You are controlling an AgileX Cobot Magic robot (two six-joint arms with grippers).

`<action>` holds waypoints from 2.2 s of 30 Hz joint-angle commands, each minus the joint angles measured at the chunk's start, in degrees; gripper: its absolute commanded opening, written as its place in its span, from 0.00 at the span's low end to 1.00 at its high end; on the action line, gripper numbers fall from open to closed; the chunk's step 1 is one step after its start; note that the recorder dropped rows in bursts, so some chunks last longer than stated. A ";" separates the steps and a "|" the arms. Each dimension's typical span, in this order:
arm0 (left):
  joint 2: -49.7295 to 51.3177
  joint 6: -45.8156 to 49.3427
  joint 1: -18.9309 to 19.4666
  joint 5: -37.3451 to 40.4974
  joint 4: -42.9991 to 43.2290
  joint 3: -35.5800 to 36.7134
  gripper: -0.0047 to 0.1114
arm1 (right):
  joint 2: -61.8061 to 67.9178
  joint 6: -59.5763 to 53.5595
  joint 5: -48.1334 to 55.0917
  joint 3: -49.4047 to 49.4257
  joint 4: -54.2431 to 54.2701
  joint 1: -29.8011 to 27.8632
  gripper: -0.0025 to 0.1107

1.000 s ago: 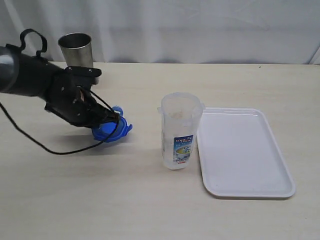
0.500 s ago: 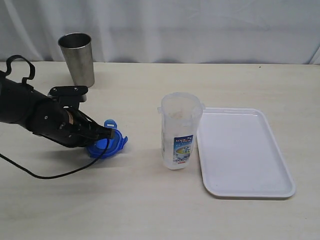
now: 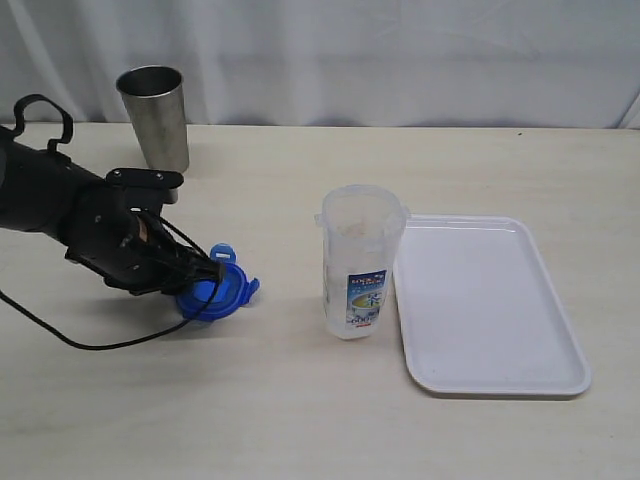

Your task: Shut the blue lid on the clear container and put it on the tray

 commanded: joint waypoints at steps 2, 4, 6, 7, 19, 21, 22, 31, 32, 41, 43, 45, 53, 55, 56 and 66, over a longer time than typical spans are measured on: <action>-0.74 0.80 0.15 1.43 1.74 -2.14 0.43 | -0.37 -0.37 -0.53 0.05 0.08 -0.20 0.06; -0.74 1.06 0.71 3.80 2.12 -3.41 0.43 | -0.37 -0.37 -0.53 0.05 0.08 -0.20 0.06; -0.74 2.17 1.61 7.08 1.97 -5.02 0.43 | -0.37 -0.37 -0.53 0.05 0.08 -0.20 0.06; -0.74 2.97 2.27 9.06 1.72 -5.69 0.43 | -0.37 -0.37 -0.53 0.05 0.08 -0.20 0.06; -0.55 34.25 8.45 11.14 -25.78 -6.11 0.43 | -0.37 -0.37 -0.53 0.05 0.08 -0.20 0.06; -0.55 39.88 8.58 11.14 -31.05 -6.11 0.43 | -0.37 -0.37 -0.53 0.05 0.08 -0.20 0.06; -0.55 42.76 8.58 11.02 -33.50 -6.11 0.43 | -0.37 -0.37 -0.53 0.05 0.08 -0.20 0.06; 0.39 48.42 8.58 8.92 -36.87 -6.11 0.40 | -0.37 -0.37 -0.53 0.05 0.08 -0.20 0.06; 1.01 48.42 8.58 8.65 -37.10 -6.11 0.36 | -0.37 -0.37 -0.53 0.05 0.08 -0.20 0.06; 3.69 48.82 8.58 8.27 -37.71 -6.11 0.27 | -0.37 -0.37 -0.53 0.05 0.08 -0.20 0.06; 3.69 48.82 8.58 8.41 -37.57 -6.11 0.27 | -0.37 -0.37 -0.53 0.05 0.08 -0.20 0.06; 3.69 49.03 8.58 8.65 -37.58 -6.11 0.27 | -0.37 -0.37 -0.53 0.05 0.08 -0.20 0.06; 3.69 51.75 8.58 9.59 -37.58 -6.11 0.05 | -0.37 -0.37 -0.53 0.05 0.08 -0.20 0.06; 3.69 51.75 8.58 9.59 -37.41 -6.11 0.04 | -0.37 -0.37 -0.53 0.05 0.08 -0.20 0.06; 3.69 51.75 8.58 9.59 -37.41 -6.11 0.04 | -0.37 -0.37 -0.53 0.05 0.08 -0.20 0.06; 2.10 51.75 8.58 8.95 -37.41 -6.11 0.04 | -0.37 -0.37 -0.53 0.05 0.08 -0.20 0.06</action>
